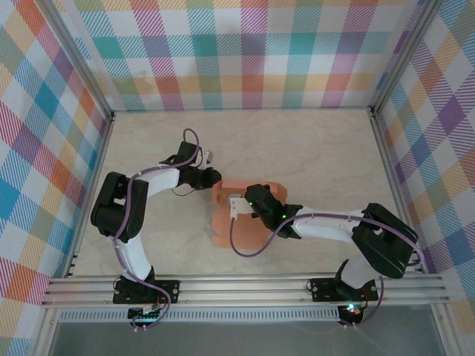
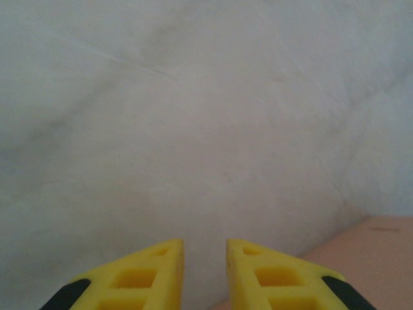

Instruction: Fold the paper box

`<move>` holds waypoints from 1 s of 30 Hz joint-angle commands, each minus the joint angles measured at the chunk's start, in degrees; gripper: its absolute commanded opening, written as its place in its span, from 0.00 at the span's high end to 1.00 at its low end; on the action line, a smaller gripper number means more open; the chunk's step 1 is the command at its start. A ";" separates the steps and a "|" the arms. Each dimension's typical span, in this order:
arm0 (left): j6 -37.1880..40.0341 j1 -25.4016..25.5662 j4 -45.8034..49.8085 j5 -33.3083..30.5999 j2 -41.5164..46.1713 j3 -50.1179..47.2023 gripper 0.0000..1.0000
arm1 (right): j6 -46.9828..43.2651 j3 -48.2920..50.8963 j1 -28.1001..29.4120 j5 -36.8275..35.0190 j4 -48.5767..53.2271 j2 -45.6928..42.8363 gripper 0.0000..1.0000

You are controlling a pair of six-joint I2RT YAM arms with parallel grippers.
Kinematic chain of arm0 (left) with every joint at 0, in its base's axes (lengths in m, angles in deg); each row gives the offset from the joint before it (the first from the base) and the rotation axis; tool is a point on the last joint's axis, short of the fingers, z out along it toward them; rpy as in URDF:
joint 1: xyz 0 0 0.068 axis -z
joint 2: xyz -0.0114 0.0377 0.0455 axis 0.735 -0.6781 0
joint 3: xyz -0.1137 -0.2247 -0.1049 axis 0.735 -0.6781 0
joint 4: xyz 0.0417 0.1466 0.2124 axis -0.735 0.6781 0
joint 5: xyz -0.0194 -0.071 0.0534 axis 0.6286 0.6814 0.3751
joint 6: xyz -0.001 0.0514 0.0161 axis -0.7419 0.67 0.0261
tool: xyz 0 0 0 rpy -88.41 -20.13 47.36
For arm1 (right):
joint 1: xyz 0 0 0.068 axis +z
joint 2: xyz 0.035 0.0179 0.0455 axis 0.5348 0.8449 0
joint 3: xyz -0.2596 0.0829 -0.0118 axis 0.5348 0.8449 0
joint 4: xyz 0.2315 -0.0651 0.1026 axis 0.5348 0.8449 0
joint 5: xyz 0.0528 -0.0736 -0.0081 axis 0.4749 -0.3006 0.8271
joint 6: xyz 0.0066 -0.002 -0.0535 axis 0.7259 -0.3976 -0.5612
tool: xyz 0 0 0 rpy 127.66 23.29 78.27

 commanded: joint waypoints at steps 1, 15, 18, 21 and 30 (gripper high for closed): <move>2.82 0.88 3.05 4.36 -0.96 1.50 0.76 | 2.51 -2.21 -0.66 1.27 3.12 0.11 1.00; 2.81 1.67 -1.13 5.70 3.67 -5.98 0.76 | 2.39 -1.75 -1.58 0.73 2.67 0.34 1.00; 2.10 1.67 -5.23 3.42 7.04 -10.59 0.76 | -1.00 0.40 -1.21 -0.90 -2.75 0.51 1.00; 1.69 1.77 -8.90 2.42 10.73 -14.74 0.76 | -2.28 1.80 -0.72 -1.26 -4.94 0.65 1.00; 3.49 3.24 -11.47 2.90 16.26 -19.64 0.77 | -4.92 4.25 1.19 -2.88 -9.26 0.71 1.00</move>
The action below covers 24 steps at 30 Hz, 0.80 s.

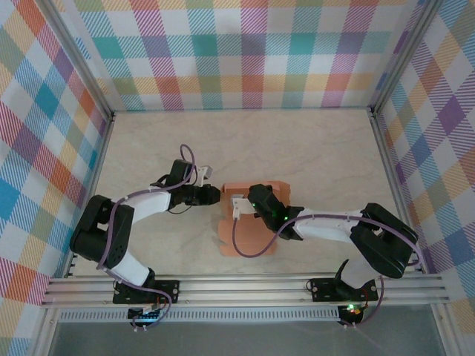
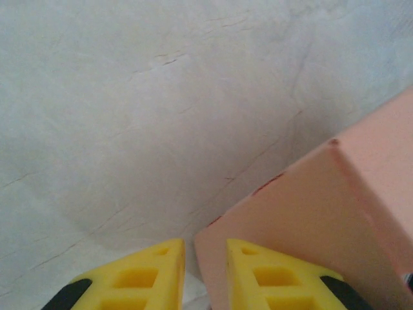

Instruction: Fold the paper box

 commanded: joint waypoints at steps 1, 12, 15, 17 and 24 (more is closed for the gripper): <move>2.32 1.04 -2.15 -0.29 1.34 -1.45 0.76 | -2.46 1.67 1.39 -1.53 -4.72 0.62 1.00; 2.09 3.68 -4.53 -6.63 6.28 -7.43 0.68 | -3.93 3.92 4.93 -6.28 -7.99 0.54 1.00; 1.87 3.76 -4.58 -9.39 9.21 -9.25 0.66 | -2.99 3.57 5.75 -7.54 -6.80 0.62 1.00; 1.81 3.77 -4.92 -10.07 10.90 -10.37 0.65 | -3.13 3.75 6.42 -8.30 -7.54 0.77 1.00; 3.09 3.99 -6.24 -8.77 11.84 -12.24 0.65 | -3.50 5.21 7.86 -10.50 -10.49 1.59 1.00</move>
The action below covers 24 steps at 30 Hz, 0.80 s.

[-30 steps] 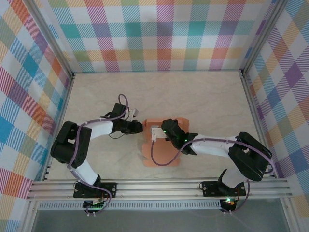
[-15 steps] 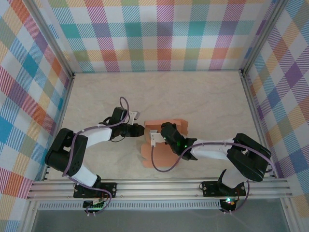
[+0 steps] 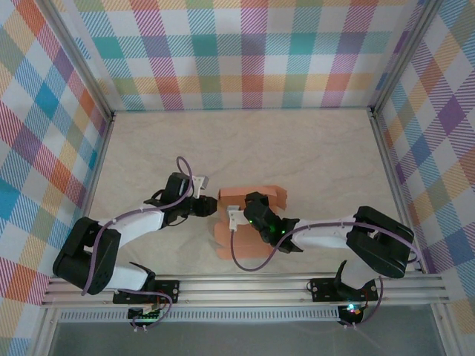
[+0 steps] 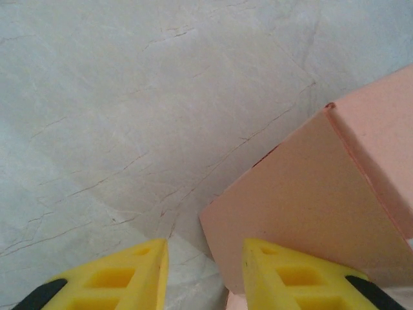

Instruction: Fold the paper box

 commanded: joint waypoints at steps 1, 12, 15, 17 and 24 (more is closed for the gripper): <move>1.00 1.04 -2.40 0.50 0.67 -1.66 0.66 | -0.65 1.12 1.12 -2.36 -2.79 0.91 1.00; 1.74 3.88 -4.25 -1.69 3.89 -4.69 0.66 | -5.14 6.03 2.12 -5.72 -16.21 4.44 1.00; 3.22 5.43 -5.56 -2.98 4.19 -5.18 0.66 | -4.06 5.86 2.17 -5.64 -15.44 4.07 1.00; 5.51 6.28 -5.57 -3.52 4.23 -4.97 0.67 | -3.60 5.87 2.21 -5.58 -14.62 3.56 1.00; 9.42 8.55 -5.34 -8.95 4.38 -5.54 0.65 | -1.98 6.89 2.87 -5.83 -12.28 1.50 1.00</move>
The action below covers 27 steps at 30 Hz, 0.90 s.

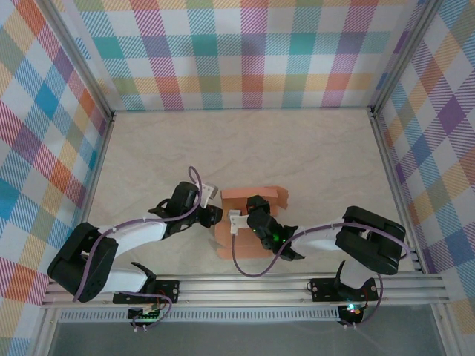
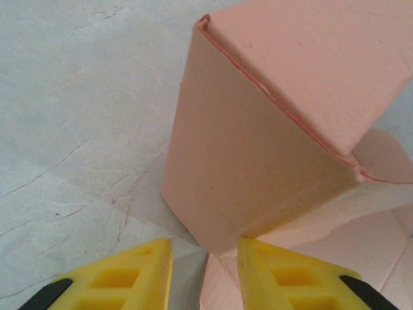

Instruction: Fold the paper box

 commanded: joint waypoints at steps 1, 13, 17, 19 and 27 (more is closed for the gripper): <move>2.13 0.97 -1.83 -4.52 1.53 -1.65 0.63 | 1.72 1.54 0.88 -1.18 2.04 -1.59 1.00; 5.35 7.68 -20.29 -11.61 5.03 -10.81 0.52 | 7.43 1.88 2.09 -2.24 8.37 -3.48 1.00; 6.63 9.46 -26.68 -14.47 2.37 -12.17 0.51 | 8.09 2.16 2.24 -2.15 9.51 -4.39 1.00; 6.90 9.59 -28.81 -14.29 0.44 -12.17 0.51 | 8.50 2.24 2.32 -2.15 10.07 -4.65 1.00; 7.48 9.78 -37.28 -13.67 -6.22 -11.72 0.56 | 9.33 2.06 2.44 -2.00 10.62 -4.70 1.00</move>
